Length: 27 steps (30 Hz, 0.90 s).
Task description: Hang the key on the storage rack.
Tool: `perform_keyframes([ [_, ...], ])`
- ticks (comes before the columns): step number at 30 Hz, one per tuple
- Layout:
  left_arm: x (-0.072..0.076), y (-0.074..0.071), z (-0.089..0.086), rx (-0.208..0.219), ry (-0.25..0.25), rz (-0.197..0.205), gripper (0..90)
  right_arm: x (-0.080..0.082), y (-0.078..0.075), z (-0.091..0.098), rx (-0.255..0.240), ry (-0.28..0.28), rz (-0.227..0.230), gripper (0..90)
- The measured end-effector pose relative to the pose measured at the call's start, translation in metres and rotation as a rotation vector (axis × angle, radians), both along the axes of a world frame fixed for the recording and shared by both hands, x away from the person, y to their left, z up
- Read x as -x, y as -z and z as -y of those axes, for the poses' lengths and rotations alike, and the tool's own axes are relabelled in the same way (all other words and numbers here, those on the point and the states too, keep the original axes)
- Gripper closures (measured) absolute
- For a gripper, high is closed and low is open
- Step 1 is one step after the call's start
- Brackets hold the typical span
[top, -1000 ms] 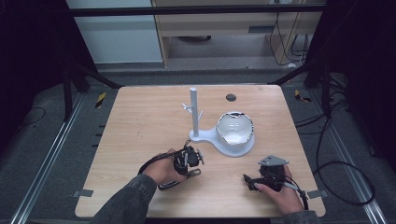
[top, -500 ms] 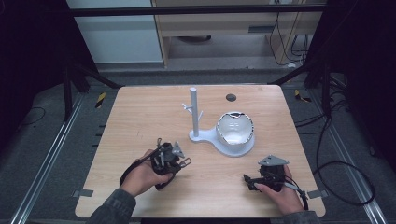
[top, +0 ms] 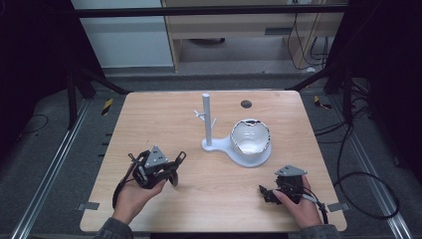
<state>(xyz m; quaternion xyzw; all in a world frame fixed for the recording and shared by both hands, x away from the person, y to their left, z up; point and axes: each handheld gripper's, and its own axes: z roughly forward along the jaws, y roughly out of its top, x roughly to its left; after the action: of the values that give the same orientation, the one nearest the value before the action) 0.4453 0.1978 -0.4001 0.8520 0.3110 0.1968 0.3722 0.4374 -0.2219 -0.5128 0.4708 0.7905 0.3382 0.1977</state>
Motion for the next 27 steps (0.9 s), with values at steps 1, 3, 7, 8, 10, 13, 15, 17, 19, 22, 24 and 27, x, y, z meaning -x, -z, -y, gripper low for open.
perform_keyframes([
  [1, 0.0, 0.0, 0.0, 0.0, 0.0, 0.0, 80.7, -0.001, 0.001, 0.0, 0.01, -0.004, 0.011, 0.3],
  [3, -0.002, -0.002, -0.001, 0.016, -0.021, 0.019, 80.8, -0.002, 0.001, 0.001, 0.012, -0.005, 0.013, 0.3],
  [7, -0.009, -0.008, -0.002, 0.055, -0.055, 0.028, 80.8, -0.002, 0.001, 0.001, 0.013, -0.005, 0.013, 0.4],
  [8, -0.01, -0.01, -0.001, 0.059, -0.062, 0.036, 80.8, -0.002, 0.001, 0.001, 0.012, -0.005, 0.013, 0.4],
  [10, -0.011, -0.018, 0.0, 0.057, -0.062, 0.047, 80.8, -0.002, 0.001, 0.001, 0.012, -0.004, 0.013, 0.4],
  [13, -0.016, -0.029, 0.004, 0.039, -0.051, 0.072, 80.8, -0.002, 0.001, 0.0, 0.01, 0.0, 0.008, 0.3],
  [15, -0.021, -0.035, 0.006, 0.032, -0.054, 0.082, 80.8, -0.002, 0.001, 0.0, 0.01, 0.0, 0.009, 0.3],
  [17, -0.025, -0.039, 0.008, 0.043, -0.068, 0.091, 80.8, -0.002, 0.001, 0.0, 0.009, 0.0, 0.009, 0.4],
  [19, -0.03, -0.046, 0.012, 0.064, -0.081, 0.104, 80.8, -0.002, 0.001, 0.0, 0.009, 0.001, 0.009, 0.3],
  [22, -0.032, -0.051, 0.015, 0.071, -0.083, 0.121, 80.8, -0.002, 0.001, 0.001, 0.015, -0.004, 0.013, 0.3],
  [24, -0.033, -0.057, 0.018, 0.078, -0.085, 0.134, 80.8, -0.002, 0.001, 0.0, 0.015, -0.004, 0.014, 0.3],
  [27, -0.036, -0.062, 0.023, 0.09, -0.085, 0.143, 80.9, -0.002, 0.001, 0.0, 0.015, -0.003, 0.013, 0.4],
])
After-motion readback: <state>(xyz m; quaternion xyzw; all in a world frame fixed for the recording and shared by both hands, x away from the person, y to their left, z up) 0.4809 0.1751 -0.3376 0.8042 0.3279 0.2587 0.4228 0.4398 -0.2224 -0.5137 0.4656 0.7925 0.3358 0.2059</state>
